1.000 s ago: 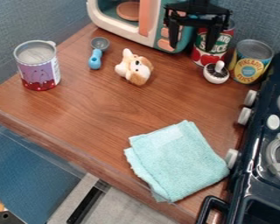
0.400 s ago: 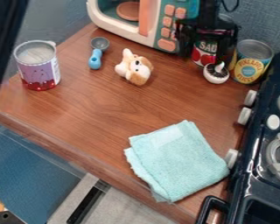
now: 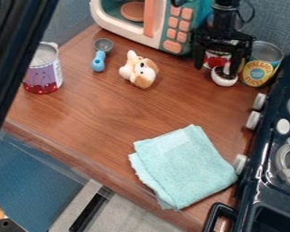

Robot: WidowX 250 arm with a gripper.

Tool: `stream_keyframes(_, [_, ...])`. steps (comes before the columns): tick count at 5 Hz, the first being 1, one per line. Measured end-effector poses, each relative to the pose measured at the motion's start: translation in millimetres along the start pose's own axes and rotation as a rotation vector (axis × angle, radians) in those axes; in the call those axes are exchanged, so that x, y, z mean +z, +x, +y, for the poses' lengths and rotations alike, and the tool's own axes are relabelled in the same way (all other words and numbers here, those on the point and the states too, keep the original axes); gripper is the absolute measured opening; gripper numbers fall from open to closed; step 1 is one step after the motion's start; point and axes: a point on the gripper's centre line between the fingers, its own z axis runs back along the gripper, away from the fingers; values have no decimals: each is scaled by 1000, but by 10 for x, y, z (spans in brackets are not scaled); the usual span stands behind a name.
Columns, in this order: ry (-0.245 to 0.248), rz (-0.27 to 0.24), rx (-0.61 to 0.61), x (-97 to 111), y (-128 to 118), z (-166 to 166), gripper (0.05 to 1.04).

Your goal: Move the little thing to the left side of the blue cloth

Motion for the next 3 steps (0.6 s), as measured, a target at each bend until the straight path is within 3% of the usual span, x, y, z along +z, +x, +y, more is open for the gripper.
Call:
stream_keyframes(2, [1, -4, -38, -50, 31, -71, 963])
stream_keyframes(3, [14, -13, -21, -86, 50, -53, 684])
